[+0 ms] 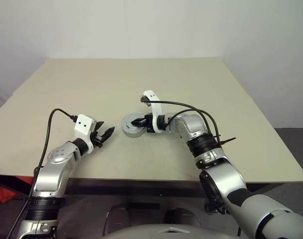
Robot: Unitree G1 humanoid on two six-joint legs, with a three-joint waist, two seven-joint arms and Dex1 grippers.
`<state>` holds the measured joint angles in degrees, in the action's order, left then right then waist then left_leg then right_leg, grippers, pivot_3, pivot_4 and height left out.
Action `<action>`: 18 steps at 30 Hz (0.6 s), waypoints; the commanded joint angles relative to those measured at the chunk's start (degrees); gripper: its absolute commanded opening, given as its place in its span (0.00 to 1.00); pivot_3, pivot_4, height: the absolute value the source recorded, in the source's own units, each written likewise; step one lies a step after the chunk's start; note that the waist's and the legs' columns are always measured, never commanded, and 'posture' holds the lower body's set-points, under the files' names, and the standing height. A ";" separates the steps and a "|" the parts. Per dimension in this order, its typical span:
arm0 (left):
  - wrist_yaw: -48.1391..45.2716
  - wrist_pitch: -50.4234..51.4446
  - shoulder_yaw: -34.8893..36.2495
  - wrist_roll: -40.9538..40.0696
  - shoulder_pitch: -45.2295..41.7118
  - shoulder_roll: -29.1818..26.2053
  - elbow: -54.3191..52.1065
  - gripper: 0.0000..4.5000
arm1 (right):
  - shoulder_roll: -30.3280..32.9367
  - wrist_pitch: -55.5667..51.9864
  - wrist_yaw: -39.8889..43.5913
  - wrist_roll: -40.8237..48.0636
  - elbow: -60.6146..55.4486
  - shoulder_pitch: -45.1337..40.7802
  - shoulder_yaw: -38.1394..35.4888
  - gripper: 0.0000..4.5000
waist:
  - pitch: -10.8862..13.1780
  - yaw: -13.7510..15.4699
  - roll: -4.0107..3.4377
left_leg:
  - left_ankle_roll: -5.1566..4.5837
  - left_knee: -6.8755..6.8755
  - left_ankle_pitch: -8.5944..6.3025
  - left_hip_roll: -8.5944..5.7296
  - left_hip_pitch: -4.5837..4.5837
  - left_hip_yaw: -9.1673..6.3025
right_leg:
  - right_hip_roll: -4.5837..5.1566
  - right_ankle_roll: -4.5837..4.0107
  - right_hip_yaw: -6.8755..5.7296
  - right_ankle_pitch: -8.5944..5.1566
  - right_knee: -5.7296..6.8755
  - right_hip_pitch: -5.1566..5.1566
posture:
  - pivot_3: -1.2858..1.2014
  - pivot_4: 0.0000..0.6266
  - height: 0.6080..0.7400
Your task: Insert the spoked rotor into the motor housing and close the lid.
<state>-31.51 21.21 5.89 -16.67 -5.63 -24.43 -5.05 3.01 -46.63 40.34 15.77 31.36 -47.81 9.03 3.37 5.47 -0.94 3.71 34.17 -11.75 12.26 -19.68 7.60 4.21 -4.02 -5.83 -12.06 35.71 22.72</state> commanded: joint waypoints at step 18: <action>-1.84 -0.52 0.96 -0.21 -3.15 -2.25 -0.04 0.64 | 1.06 26.42 10.73 -2.51 -5.50 5.11 2.23 0.59 | 0.00 -0.09 0.01 | -0.03 -0.04 -0.02 0.00 -0.09 0.01 | -0.01 0.00 -0.01 0.00 -0.04 0.12 | 0.52 0.00 1.00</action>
<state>-33.15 21.19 5.96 -16.65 -7.84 -25.83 -4.32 4.49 -22.60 50.51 13.29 25.91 -41.64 11.57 3.37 5.37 -0.94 3.68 34.13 -11.77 12.26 -19.77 7.60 4.20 -4.03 -5.83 -12.06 35.67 22.83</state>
